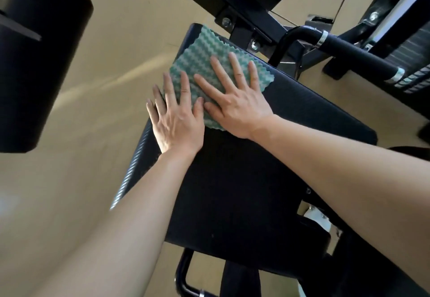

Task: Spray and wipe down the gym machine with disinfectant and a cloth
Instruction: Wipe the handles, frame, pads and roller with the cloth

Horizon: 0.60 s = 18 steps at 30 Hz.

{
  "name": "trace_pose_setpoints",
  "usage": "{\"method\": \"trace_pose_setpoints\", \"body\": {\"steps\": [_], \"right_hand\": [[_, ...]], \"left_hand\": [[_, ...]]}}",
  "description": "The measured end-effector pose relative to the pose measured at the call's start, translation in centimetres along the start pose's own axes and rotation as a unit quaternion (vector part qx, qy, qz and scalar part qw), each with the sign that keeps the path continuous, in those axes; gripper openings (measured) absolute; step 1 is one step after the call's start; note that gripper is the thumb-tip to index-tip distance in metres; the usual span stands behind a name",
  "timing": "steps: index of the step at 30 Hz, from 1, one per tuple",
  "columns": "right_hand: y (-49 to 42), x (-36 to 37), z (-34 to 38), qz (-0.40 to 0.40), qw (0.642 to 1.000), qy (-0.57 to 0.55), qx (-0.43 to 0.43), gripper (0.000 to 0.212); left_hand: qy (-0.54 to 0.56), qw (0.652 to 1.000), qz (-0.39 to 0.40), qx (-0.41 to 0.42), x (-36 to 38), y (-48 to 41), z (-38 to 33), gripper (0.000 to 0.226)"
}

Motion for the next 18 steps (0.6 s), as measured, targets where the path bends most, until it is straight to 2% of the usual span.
{"method": "trace_pose_setpoints", "body": {"steps": [6, 9, 12, 14, 16, 18], "right_hand": [[6.9, 2.0, 2.7, 0.015, 0.999, -0.03, 0.034, 0.067], [8.8, 2.6, 3.5, 0.029, 0.998, -0.038, 0.043, 0.071], [7.9, 1.9, 2.1, 0.001, 0.998, -0.034, 0.044, 0.076], [6.4, 1.4, 0.8, -0.01, 0.999, -0.022, 0.027, 0.078], [4.2, 1.0, -0.3, -0.002, 1.0, -0.003, -0.013, 0.083], [1.5, -0.2, -1.3, 0.005, 0.999, 0.011, -0.044, 0.087]], "left_hand": [[-0.039, 0.998, 0.043, 0.034, 0.4, 6.3, 1.5, 0.072], [-0.033, 0.998, 0.024, 0.054, -0.3, 7.6, 1.5, 0.072], [-0.018, 0.989, -0.006, 0.145, -1.0, 7.0, -1.0, 0.065], [-0.005, 0.976, 0.035, 0.215, 0.2, 6.1, -2.9, 0.064], [0.004, 0.975, 0.055, 0.214, 1.0, 4.3, -2.7, 0.064], [0.002, 0.983, 0.035, 0.18, 0.5, 1.9, -1.7, 0.066]]}}
Point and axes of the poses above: each hand's wrist, its own y-axis away from the middle knuckle, its own x-axis out of the palm, z = x × y, the point moved 10 cm from there along -y, towards the middle knuckle, and after that the axes turned 14 degrees about y, right-handed, at the moved point
